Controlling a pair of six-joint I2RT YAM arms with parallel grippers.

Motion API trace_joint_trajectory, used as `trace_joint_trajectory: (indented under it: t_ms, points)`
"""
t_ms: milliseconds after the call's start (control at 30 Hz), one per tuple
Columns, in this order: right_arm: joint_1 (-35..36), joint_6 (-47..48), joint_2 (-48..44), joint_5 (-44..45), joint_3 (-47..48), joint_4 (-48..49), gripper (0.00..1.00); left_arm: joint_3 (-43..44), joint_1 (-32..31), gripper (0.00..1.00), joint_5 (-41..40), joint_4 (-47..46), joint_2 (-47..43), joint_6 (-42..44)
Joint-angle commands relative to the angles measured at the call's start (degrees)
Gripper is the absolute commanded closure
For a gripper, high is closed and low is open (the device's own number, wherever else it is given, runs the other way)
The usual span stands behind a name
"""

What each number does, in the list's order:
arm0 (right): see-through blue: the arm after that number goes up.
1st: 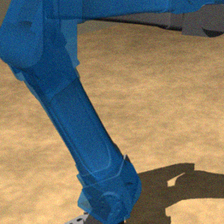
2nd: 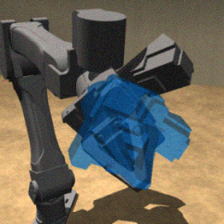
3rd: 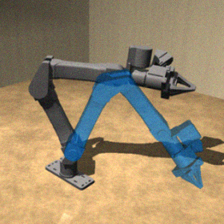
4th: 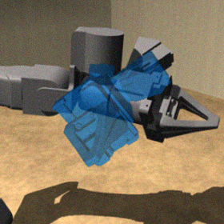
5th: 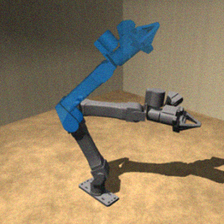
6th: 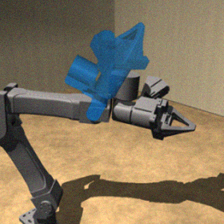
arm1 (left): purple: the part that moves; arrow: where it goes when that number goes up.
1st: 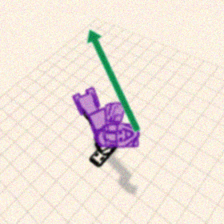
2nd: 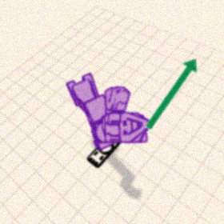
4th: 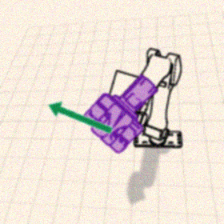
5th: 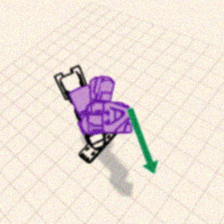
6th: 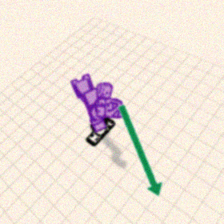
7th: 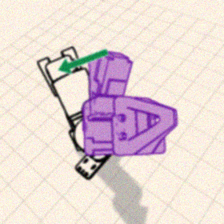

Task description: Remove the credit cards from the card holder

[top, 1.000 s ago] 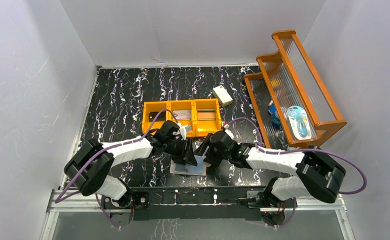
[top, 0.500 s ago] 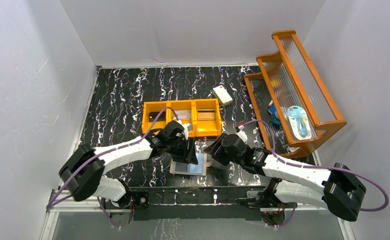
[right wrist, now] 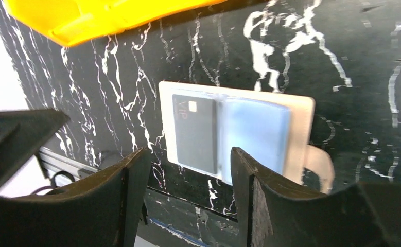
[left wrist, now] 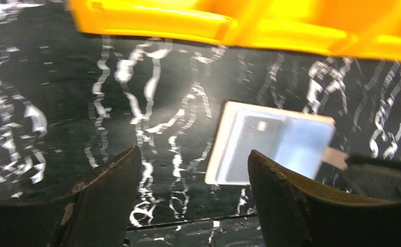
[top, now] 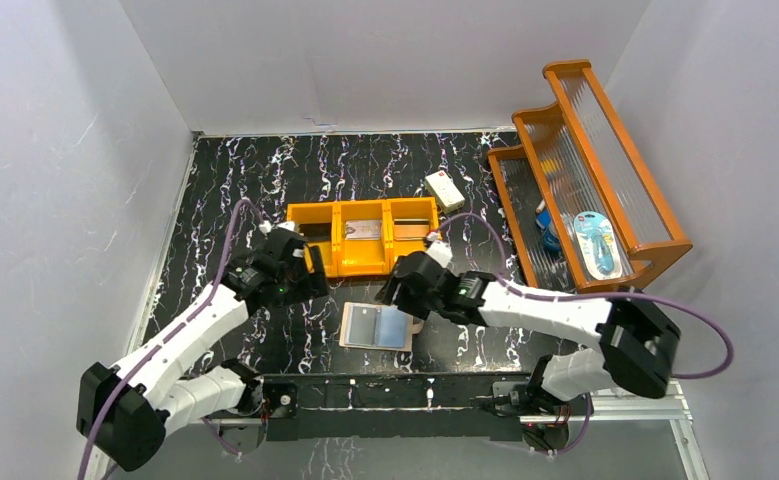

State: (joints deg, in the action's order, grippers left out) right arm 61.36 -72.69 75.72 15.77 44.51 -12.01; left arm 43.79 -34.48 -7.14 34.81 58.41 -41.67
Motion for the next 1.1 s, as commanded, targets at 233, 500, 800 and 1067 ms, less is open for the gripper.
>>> trace_joint_trajectory:
  t_ms: [233, 500, 800, 1067]
  points:
    - [9.11, 2.74, 21.79, 9.82, 23.58, -20.38, 0.33, 4.68, 15.36, 0.03, -2.22, 6.03, -4.93, 9.89]
    - [10.17, 2.74, 30.56, 10.64, 31.28, -25.94, 0.33, 0.19, 15.32, 0.02, -4.36, 1.96, -12.19, 11.53]
    - [10.75, 2.74, 33.35, 10.22, 35.03, -25.96, 0.33, 0.43, 15.31, 0.02, -4.13, 1.87, -11.36, 11.53]
    - [10.78, 7.61, 36.6, 10.53, 36.46, -29.45, 0.27, 0.31, 15.32, 0.02, -5.39, 2.04, -12.3, 11.2]
